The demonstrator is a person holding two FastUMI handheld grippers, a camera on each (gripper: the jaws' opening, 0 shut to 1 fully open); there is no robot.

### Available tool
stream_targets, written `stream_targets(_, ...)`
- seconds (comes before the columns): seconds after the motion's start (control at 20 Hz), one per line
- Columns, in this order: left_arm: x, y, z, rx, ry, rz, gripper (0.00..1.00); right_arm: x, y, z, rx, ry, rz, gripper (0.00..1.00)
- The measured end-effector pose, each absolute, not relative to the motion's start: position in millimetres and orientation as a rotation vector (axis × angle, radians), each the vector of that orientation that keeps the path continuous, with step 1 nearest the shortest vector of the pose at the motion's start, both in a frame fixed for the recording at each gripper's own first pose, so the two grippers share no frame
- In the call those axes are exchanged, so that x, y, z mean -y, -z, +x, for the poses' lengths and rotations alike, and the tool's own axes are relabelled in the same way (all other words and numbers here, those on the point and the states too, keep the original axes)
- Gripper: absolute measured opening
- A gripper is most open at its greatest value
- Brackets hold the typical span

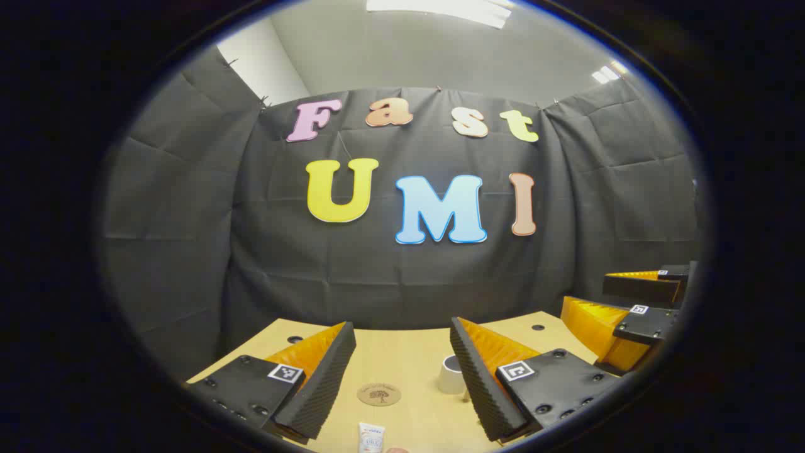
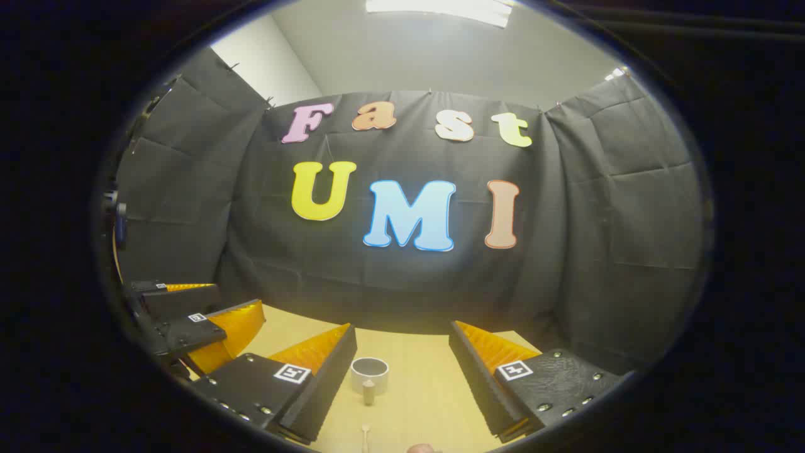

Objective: Put the toothbrush and toothpaste on the desktop into the cup, then pick up the cup and place it on the coaster on the desktop.

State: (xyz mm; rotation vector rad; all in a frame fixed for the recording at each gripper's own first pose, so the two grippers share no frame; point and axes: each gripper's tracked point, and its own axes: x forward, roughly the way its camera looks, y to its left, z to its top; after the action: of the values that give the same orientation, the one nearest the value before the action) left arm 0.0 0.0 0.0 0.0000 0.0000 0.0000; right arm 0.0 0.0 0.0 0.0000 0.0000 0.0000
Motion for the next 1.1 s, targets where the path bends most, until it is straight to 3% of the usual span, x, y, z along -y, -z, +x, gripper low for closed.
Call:
stream_targets(0.15, -3.4, -1.9, 0.1, 0.005, -0.015, 0.005, 0.94, 0.5, 0.3, -1.0, -0.001, -0.001, -0.003, 0.92)
stream_targets(0.25, -4.7, -4.6, 0.0, 0.014, -0.021, 0.005, 0.99, 0.3, 1.1, -0.6, -0.003, -0.004, 0.001, 0.92)
stream_targets(0.85, -6.9, -1.0, 6.1, 0.000, -0.018, -0.002, 0.96, -7.8, 5.7, 1.5, -0.034, -0.029, 0.016, 0.92)
stream_targets(1.1, -2.2, 40.4, 14.1, -0.128, 0.013, -0.039, 0.96, -4.9, 35.2, 6.3, -0.164, -0.013, 0.051, 0.92)
